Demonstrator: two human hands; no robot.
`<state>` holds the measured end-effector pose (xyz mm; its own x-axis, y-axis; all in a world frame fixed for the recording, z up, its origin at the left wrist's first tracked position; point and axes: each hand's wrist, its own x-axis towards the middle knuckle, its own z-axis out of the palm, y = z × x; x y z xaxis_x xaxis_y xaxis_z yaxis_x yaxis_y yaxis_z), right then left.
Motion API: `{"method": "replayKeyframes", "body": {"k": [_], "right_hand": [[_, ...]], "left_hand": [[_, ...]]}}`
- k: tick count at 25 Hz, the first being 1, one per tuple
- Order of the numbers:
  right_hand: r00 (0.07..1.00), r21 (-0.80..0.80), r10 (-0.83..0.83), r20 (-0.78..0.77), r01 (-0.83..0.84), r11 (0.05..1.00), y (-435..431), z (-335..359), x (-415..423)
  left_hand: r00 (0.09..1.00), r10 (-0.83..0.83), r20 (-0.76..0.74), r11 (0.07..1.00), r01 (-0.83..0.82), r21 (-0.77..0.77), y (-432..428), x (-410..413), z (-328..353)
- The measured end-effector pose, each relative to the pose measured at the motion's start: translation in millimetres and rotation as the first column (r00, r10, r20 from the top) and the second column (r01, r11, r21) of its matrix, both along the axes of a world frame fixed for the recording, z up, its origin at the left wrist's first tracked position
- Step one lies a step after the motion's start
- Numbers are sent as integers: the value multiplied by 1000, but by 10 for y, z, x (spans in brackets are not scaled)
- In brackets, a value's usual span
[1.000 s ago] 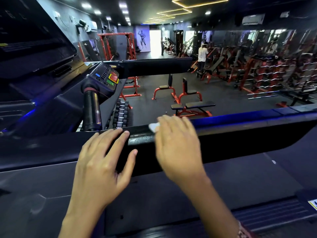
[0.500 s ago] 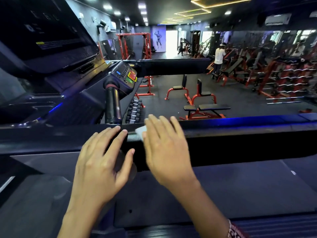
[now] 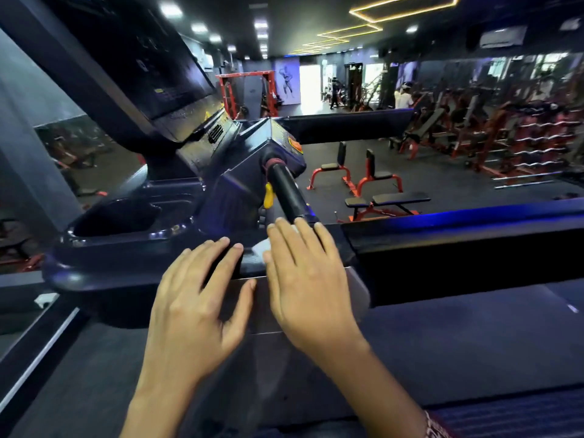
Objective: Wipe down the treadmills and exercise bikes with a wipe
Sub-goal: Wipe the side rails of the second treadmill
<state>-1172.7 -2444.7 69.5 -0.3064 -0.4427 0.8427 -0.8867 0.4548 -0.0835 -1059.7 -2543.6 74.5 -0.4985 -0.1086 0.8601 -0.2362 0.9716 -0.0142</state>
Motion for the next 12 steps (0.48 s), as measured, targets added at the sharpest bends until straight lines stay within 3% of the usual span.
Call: {"method": "replayKeyframes", "body": {"k": [3, 7, 9, 12], "right_hand": [[993, 16, 15, -116, -13, 1000, 44, -182, 17], [939, -222, -315, 139, 340, 914, -174, -48, 114], [963, -171, -245, 110, 261, 950, -588, 74, 421], [996, -46, -23, -88, 19, 999, -865, -77, 751]], "left_hand": [[999, -41, -12, 999, 41, -17, -348, 223, -2], [992, -125, -27, 992, 125, -23, -698, 447, -2], [990, -141, -14, 989, 141, -36, -842, 562, -15], [990, -144, -14, 989, 143, -37, -1050, 733, -42]]}}
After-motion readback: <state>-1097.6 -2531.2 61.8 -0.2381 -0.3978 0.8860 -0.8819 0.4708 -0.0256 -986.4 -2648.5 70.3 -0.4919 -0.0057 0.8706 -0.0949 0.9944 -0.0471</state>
